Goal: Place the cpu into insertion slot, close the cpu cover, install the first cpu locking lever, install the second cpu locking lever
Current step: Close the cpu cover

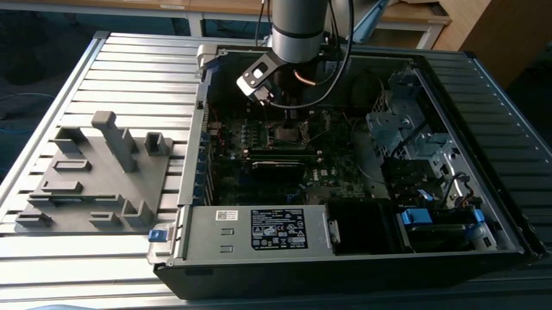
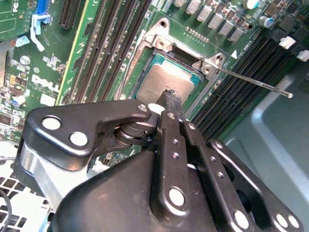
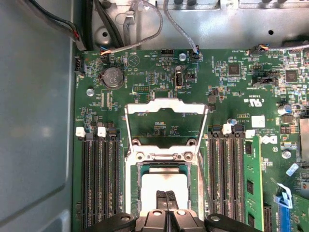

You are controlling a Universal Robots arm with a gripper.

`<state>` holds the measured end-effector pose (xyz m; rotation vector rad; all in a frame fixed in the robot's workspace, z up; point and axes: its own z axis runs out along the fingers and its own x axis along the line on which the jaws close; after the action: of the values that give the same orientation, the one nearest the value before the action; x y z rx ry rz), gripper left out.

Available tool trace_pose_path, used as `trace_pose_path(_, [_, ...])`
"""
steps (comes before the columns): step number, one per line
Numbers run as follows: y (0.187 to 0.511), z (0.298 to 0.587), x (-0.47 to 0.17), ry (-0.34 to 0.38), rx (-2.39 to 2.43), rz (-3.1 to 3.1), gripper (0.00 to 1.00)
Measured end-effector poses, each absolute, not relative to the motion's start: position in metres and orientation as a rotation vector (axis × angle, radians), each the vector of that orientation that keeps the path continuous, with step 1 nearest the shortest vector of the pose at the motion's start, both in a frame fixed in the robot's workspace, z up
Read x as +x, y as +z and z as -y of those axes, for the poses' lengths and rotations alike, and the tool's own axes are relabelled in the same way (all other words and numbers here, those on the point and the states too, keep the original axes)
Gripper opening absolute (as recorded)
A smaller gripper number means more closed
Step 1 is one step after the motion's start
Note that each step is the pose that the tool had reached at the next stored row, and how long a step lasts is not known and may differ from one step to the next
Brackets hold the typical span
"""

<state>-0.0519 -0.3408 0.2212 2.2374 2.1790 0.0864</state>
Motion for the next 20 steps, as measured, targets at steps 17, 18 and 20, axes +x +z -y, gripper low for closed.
trace_pose_path(17, [0.2240, 0.3408, -0.0519, 0.086, 2.237, -2.179, 0.11])
trace_pose_path(18, [0.2241, 0.3408, -0.0519, 0.086, 2.237, -2.179, 0.11])
trace_pose_path(20, [0.2241, 0.3408, -0.0519, 0.087, 2.237, -2.179, 0.11])
